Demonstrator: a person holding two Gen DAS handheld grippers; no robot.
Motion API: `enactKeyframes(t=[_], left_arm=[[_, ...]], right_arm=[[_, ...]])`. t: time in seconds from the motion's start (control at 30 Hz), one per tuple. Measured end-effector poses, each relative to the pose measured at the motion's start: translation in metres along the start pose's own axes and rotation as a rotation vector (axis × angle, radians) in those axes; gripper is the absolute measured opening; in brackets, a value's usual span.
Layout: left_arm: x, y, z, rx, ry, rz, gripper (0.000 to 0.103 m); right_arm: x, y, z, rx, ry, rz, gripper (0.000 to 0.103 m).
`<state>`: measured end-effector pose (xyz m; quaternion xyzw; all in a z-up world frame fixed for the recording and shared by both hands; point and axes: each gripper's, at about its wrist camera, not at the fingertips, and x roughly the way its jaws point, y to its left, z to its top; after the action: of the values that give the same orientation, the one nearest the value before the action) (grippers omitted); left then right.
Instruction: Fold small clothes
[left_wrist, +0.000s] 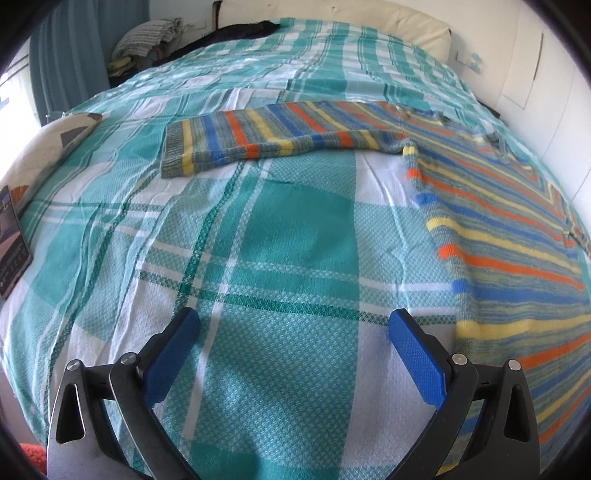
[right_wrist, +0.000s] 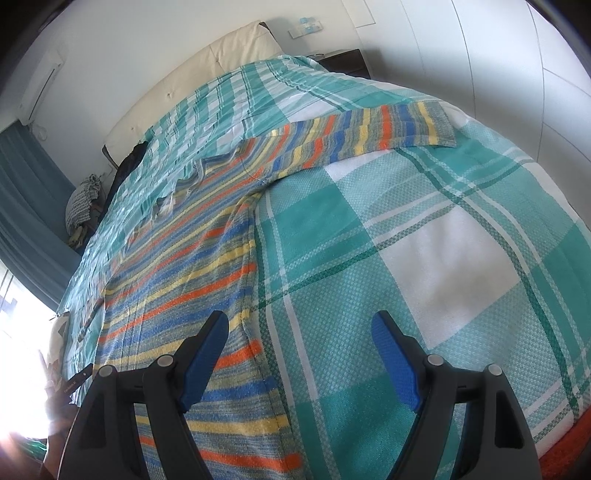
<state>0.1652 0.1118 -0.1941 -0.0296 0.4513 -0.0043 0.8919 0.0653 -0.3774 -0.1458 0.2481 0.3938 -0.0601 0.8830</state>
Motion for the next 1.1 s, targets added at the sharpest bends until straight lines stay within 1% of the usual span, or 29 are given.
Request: enactKeyframes(t=[0.17,0.23,0.3,0.37,0.47,0.53,0.6,0.67,0.73,0.8,0.87,0.9,0.93,1.0,1.1], left_arm=[[0.003,0.0,-0.001,-0.001,0.006,0.002,0.102],[0.003,0.0,-0.001,0.003,0.006,0.003,0.102],[0.004,-0.001,-0.001,0.002,0.007,0.003,0.102],[0.004,-0.001,-0.001,0.003,0.008,0.004,0.102],[0.005,-0.003,-0.002,0.008,0.005,0.013,0.103],[0.007,-0.005,-0.002,0.015,0.0,0.026,0.103],[0.008,-0.007,-0.002,0.019,-0.006,0.039,0.103],[0.009,-0.007,-0.003,0.018,-0.011,0.044,0.103],[0.009,-0.007,-0.003,0.016,-0.013,0.045,0.103],[0.009,-0.007,-0.002,0.017,-0.012,0.045,0.103],[0.009,-0.007,-0.002,0.018,-0.013,0.045,0.103],[0.009,-0.007,-0.002,0.018,-0.013,0.045,0.103],[0.01,-0.006,-0.002,0.019,-0.014,0.046,0.103],[0.01,-0.007,-0.002,0.018,-0.014,0.045,0.103],[0.01,-0.007,-0.002,0.018,-0.013,0.046,0.103]], right_arm=[[-0.001,-0.001,0.001,0.015,-0.001,0.009,0.079],[-0.002,-0.003,0.004,0.032,0.002,0.03,0.079],[-0.005,-0.007,0.013,0.057,0.008,0.058,0.079],[-0.01,-0.017,0.033,0.078,-0.008,0.073,0.079],[-0.022,-0.046,0.08,0.117,-0.078,0.052,0.079],[-0.027,-0.076,0.115,0.168,-0.139,0.02,0.079],[-0.022,-0.107,0.148,0.23,-0.163,-0.008,0.079],[-0.008,-0.129,0.171,0.291,-0.137,0.015,0.079],[0.016,-0.152,0.19,0.362,-0.075,0.056,0.079],[0.029,-0.162,0.198,0.386,-0.064,0.032,0.078],[0.046,-0.166,0.201,0.393,-0.032,0.032,0.07],[0.057,-0.166,0.202,0.392,-0.001,0.038,0.066],[0.063,-0.168,0.202,0.388,0.023,0.032,0.065],[0.079,-0.166,0.202,0.371,0.072,-0.015,0.065],[0.095,-0.163,0.2,0.338,0.113,-0.069,0.065]])
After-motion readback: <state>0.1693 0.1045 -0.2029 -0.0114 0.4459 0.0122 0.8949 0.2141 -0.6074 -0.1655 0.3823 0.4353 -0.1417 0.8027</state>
